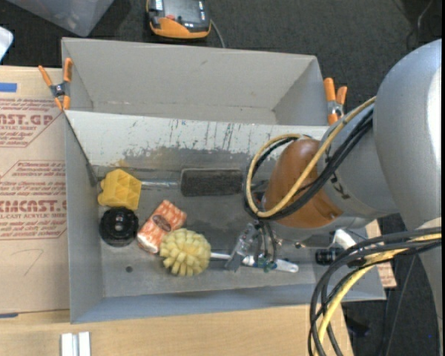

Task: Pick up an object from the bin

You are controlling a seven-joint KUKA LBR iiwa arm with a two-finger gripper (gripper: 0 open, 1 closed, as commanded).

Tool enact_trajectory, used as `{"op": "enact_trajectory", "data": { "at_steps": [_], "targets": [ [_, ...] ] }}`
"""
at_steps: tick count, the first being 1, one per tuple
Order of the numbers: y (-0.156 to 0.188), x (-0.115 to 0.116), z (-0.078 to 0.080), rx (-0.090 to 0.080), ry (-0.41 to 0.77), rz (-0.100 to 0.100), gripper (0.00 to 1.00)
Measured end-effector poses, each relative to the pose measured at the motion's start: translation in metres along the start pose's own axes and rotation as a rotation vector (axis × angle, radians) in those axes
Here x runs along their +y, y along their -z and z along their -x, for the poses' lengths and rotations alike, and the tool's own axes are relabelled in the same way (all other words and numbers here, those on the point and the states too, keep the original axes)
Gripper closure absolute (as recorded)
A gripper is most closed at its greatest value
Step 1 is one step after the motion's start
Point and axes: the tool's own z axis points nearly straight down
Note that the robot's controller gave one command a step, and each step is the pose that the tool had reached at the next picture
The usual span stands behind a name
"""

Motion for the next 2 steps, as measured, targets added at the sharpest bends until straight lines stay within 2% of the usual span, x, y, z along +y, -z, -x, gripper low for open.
{"op": "enact_trajectory", "data": {
  "at_steps": [2],
  "targets": [
    [0.0084,0.0000,-0.0008,0.002,0.000,0.000,1.00]
  ]
}}
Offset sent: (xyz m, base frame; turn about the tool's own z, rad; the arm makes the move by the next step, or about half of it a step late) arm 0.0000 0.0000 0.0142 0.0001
